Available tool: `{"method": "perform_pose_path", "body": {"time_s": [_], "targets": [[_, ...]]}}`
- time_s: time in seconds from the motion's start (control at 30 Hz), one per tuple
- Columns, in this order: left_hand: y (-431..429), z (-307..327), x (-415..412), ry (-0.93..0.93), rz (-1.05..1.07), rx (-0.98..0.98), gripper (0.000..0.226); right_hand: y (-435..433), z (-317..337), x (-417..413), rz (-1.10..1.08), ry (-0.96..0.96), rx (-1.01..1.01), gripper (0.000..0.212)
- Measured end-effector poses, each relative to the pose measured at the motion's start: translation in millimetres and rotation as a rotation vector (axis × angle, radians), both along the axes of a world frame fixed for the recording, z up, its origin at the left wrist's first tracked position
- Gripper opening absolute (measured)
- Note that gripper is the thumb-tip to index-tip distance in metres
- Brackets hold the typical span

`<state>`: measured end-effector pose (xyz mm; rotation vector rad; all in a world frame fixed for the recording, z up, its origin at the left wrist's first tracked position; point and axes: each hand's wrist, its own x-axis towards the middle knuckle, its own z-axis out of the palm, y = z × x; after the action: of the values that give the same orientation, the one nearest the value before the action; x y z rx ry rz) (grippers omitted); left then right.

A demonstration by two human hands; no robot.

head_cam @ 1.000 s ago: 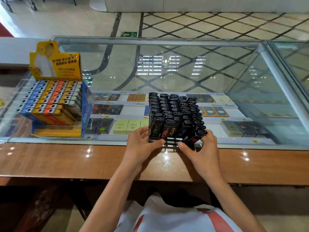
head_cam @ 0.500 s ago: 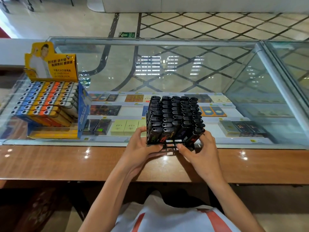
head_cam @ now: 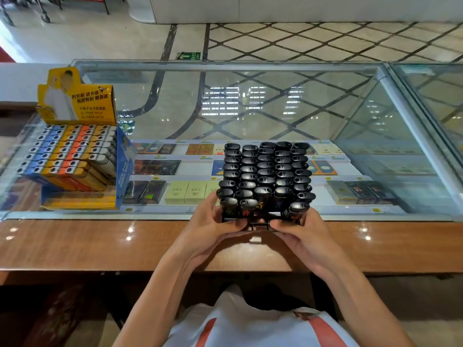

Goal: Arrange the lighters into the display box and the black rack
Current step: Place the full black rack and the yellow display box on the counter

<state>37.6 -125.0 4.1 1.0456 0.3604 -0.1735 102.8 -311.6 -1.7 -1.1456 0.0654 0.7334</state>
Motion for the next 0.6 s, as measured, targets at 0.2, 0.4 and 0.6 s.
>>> {"method": "perform_pose_path", "body": {"time_s": [0.2,0.4,0.6], "targets": [[-4,1,1,0.003,-0.034,-0.105,0.057,-1,2,-2,-0.032,0.047,0.058,0.048],[-20,4,10,-0.065,-0.084,-0.061,0.068,-15,9,-4,-0.087,0.000,0.030,0.048],[-44,4,34,-0.079,-0.227,0.026,0.066,-46,16,-6,-0.149,-0.019,-0.015,0.043]]}}
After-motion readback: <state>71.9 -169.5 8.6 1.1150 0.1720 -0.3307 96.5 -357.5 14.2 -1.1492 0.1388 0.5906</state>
